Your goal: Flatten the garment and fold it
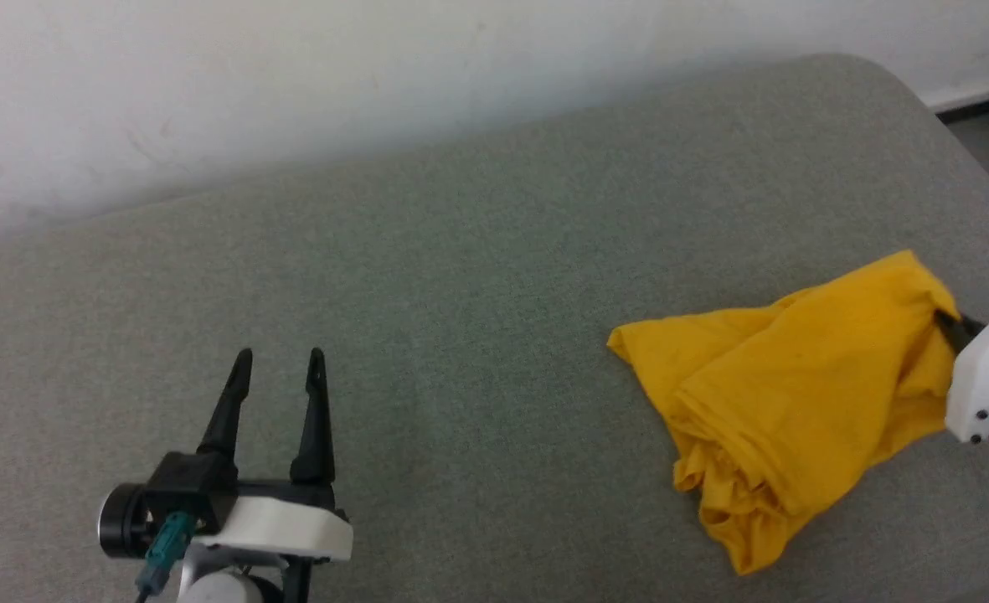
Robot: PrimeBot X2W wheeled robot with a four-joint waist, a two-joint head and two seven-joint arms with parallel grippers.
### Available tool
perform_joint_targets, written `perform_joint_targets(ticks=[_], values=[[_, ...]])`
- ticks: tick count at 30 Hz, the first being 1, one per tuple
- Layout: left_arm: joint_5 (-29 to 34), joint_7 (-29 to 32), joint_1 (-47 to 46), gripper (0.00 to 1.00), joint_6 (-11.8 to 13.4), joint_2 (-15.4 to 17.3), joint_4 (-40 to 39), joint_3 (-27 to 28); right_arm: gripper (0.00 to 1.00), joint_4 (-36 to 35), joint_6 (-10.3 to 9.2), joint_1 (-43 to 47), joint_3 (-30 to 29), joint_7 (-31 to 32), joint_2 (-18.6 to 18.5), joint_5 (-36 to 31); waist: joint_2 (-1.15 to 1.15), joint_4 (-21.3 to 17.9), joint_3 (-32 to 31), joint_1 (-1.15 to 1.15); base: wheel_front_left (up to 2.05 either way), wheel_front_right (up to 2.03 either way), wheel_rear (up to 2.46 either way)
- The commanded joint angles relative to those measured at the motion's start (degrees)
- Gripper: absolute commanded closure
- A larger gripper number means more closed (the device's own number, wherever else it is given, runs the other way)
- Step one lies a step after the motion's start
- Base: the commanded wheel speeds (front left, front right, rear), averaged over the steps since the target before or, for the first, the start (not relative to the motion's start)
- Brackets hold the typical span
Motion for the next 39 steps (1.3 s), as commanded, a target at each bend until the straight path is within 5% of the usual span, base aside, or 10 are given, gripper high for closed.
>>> perform_joint_targets(ticks=[1,10,11,13,14,26,39], values=[[0.7,-0.27,-1.57,0.0,-0.63,0.19,-0.37,-0.33,1.0,1.41,-0.13,-1.99,-1.22,-1.96,-0.33,-0.68,0.0,-4.62,7.34,-0.01,0.0,0.0,0.0],[3.12,-0.02,-8.95,0.0,-2.31,1.85,-0.54,-2.89,1.0,15.24,-0.13,-10.07,-8.84,-15.51,0.84,-3.54,0.0,-5.35,15.91,-0.01,0.0,0.0,0.0],[3.27,0.03,-9.51,0.0,-2.39,1.93,-0.44,-3.12,0.92,16.82,-0.13,-10.52,-8.97,-16.43,1.32,-3.71,0.0,-5.21,16.36,-0.01,0.0,0.0,0.0],[3.42,0.03,-10.35,0.0,-2.49,1.99,-0.06,-3.46,0.41,19.89,-0.13,-11.24,-8.75,-18.1,1.99,-4.56,0.0,-4.92,16.71,-0.01,0.0,0.0,0.0],[3.41,0.02,-10.64,0.0,-2.54,1.97,0.2,-3.61,0.0,21.51,-0.13,-11.54,-8.91,-18.96,2.31,-4.76,0.0,-4.71,16.69,-0.01,0.0,0.0,0.0],[0.39,-0.24,-5.87,0.0,-0.98,0.16,3.2,-1.84,0.0,29.53,-0.13,-6.91,-11.38,-32.15,-1.27,-12.62,0.0,-0.9,6.37,-0.01,0.0,0.0,0.0],[-0.97,-0.26,2.08,0.0,0.41,-0.89,4.49,2.01,0.0,5.38,-0.13,10.34,-7.08,-33.34,9.59,-12.99,0.0,7.64,-5.18,-0.01,0.0,0.0,0.0]])
